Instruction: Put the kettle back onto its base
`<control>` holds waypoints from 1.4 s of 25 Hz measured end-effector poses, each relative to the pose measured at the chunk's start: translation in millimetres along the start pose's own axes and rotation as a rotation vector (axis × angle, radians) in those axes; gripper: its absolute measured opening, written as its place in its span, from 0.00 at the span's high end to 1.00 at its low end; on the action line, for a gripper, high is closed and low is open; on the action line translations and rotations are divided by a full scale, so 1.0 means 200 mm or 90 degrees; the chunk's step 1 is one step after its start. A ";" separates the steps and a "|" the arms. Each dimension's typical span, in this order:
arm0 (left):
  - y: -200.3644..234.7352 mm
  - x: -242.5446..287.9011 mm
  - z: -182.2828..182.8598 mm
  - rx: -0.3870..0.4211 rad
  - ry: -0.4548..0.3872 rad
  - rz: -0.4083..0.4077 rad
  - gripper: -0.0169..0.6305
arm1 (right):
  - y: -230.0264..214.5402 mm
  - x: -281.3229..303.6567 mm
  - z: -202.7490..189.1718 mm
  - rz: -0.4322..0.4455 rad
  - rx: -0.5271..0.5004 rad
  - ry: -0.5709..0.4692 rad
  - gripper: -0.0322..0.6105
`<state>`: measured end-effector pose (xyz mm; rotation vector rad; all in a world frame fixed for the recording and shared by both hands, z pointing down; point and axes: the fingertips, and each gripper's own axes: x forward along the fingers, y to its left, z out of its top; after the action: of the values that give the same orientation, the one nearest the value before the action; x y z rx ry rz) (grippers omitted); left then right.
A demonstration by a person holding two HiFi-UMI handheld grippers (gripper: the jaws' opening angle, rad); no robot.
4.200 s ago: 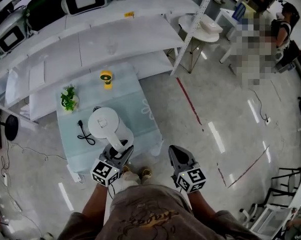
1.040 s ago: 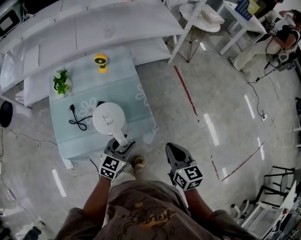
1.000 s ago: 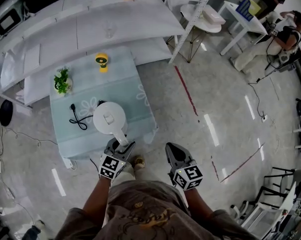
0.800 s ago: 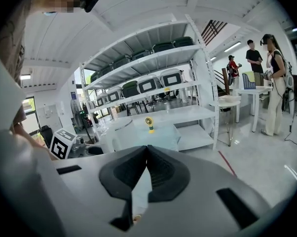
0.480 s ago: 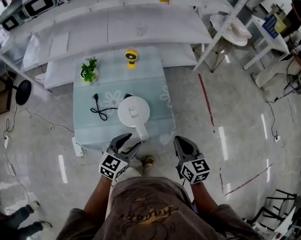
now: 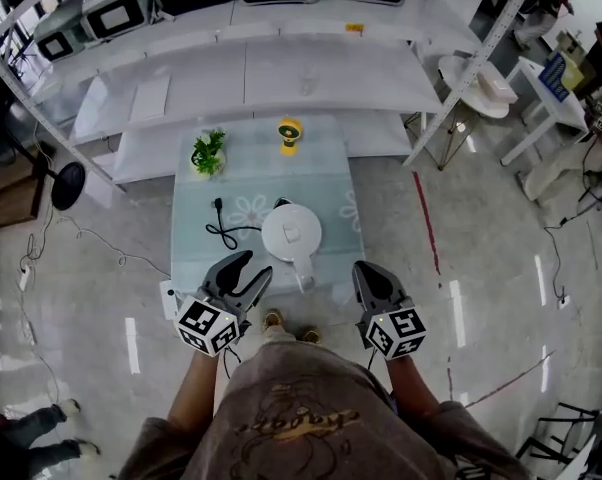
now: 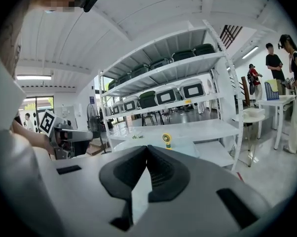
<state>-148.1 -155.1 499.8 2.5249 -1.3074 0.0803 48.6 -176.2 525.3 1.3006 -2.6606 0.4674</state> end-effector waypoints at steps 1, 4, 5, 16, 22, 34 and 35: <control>0.02 -0.02 0.04 0.000 -0.011 0.005 0.65 | 0.00 0.00 0.02 -0.001 -0.002 -0.005 0.95; 0.06 -0.06 0.14 0.001 -0.032 0.025 0.65 | 0.01 0.00 0.09 -0.005 -0.009 -0.019 0.95; 0.07 -0.07 0.17 0.003 -0.036 0.032 0.65 | 0.01 0.00 0.12 -0.007 -0.011 -0.024 0.95; 0.14 -0.11 0.25 0.033 -0.054 0.107 0.70 | -0.01 0.00 0.25 -0.025 -0.025 -0.069 0.95; 0.18 -0.12 0.18 0.039 -0.048 0.129 0.85 | -0.01 0.01 0.21 -0.031 -0.025 -0.064 0.95; 0.23 -0.06 0.06 0.007 -0.048 0.140 0.94 | -0.01 0.06 0.08 -0.038 -0.019 -0.039 0.95; 0.22 -0.05 0.06 0.005 -0.048 0.137 0.94 | -0.01 0.06 0.08 -0.037 -0.019 -0.040 0.95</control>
<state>-191.5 -174.2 496.2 2.4058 -1.6082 0.0367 42.7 -192.3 513.0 1.4022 -2.6598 0.3845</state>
